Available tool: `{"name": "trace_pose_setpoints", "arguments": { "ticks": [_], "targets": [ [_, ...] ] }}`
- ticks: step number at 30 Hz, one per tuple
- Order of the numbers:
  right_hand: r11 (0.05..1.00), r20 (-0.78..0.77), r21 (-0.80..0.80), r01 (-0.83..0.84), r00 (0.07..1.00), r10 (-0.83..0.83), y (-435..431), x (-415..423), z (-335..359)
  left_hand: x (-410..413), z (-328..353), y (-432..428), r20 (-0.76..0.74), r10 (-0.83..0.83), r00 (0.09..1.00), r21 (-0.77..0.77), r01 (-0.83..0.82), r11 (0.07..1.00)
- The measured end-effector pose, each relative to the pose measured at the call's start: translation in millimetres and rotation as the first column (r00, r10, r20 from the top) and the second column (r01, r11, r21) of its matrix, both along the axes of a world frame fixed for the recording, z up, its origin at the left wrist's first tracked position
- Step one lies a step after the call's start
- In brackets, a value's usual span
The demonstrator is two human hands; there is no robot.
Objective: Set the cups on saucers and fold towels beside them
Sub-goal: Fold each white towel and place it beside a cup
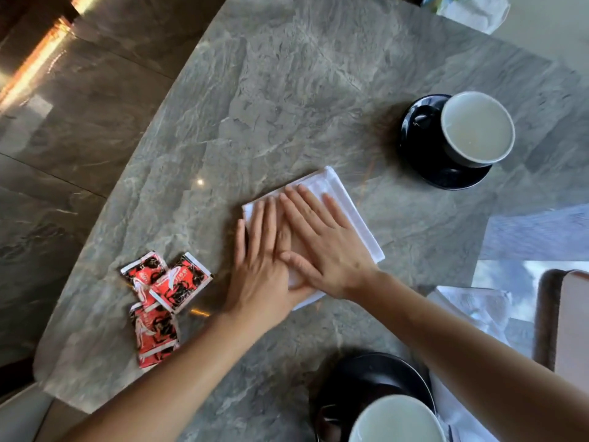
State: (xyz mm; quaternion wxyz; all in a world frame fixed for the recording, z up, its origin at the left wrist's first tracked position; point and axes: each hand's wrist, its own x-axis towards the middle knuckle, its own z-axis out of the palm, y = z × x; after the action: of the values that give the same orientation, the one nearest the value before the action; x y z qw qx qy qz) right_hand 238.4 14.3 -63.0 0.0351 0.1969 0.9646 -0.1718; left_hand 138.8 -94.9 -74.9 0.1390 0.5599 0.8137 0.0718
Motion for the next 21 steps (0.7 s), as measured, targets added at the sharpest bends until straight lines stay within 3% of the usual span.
{"name": "trace_pose_setpoints", "arguments": {
  "ticks": [6,13,16,18,21],
  "targets": [
    [0.989,0.019,0.107,0.105,0.994,-0.108,13,1,-9,1,1,0,-0.033,0.044,0.999,-0.060,-0.045,0.997],
    [0.985,-0.022,0.061,0.160,0.987,-0.159,15,1,-9,-3,5,-1,-0.017,0.030,0.999,-0.039,-0.031,0.999],
    [0.968,-0.140,-0.089,0.236,0.959,-0.247,18,3,-7,-17,3,3,0.008,-0.030,1.000,-0.022,0.030,0.999],
    [0.895,-0.257,-0.254,0.367,0.866,-0.428,16,1,-7,-32,2,10,0.027,-0.112,0.993,-0.022,0.112,0.993],
    [0.770,-0.279,-0.397,0.499,0.733,-0.620,4,-6,-9,-57,2,24,0.015,-0.259,0.966,-0.062,0.260,0.964]
  ]
}}
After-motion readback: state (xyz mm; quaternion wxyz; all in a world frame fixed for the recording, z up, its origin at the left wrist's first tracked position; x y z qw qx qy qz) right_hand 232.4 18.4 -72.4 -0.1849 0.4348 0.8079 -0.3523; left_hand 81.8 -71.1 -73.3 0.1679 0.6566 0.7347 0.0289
